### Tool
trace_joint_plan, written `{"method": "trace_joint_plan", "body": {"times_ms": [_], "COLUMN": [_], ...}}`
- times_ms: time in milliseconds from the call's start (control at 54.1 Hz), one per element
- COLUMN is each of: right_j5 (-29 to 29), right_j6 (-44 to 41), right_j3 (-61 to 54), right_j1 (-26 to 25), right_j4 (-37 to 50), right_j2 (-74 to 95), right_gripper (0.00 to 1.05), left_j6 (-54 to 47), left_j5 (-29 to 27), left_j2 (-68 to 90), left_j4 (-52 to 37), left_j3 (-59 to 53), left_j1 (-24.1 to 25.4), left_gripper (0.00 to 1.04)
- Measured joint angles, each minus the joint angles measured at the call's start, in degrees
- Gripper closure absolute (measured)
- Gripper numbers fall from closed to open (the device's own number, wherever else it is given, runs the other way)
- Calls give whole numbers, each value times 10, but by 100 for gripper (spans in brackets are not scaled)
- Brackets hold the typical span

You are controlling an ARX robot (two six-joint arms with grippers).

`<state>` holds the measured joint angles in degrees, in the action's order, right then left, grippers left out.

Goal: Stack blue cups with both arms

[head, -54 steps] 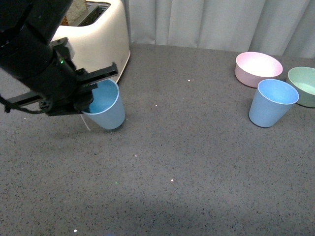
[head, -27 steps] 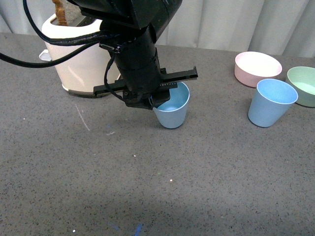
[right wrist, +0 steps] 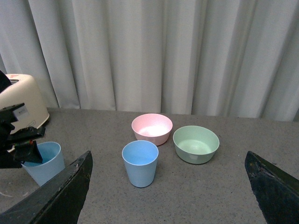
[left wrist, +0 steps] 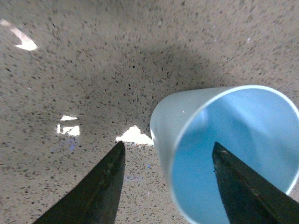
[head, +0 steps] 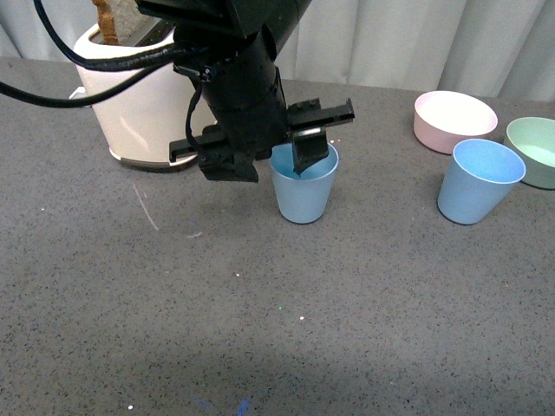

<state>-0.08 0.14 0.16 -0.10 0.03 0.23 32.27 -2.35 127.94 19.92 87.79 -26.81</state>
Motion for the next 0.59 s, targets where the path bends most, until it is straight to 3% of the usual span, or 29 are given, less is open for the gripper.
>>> {"method": "trace_joint_plan", "body": {"times_ms": [185, 259, 296, 444, 592], "right_j5": [0, 0, -2, 0, -1], "right_j6": [0, 0, 0, 0, 0], "right_j3": [0, 0, 0, 0, 0], "right_j1": [0, 0, 0, 0, 0], "right_j4": [0, 0, 0, 0, 0], "right_j2": [0, 0, 0, 0, 0], "right_gripper": [10, 10, 10, 10, 10], "left_j6": [-12, -89, -160, -283, -308], "left_j5": [-14, -120, -182, -176, -140], "left_j2": [-55, -71, -90, -178, -317], "left_j4": [-17, -191, -344, -819, -872], "left_j3": [-24, -102, -195, -461, -572], "left_j1": [2, 1, 7, 63, 106], "left_gripper": [18, 27, 36, 66, 93]}}
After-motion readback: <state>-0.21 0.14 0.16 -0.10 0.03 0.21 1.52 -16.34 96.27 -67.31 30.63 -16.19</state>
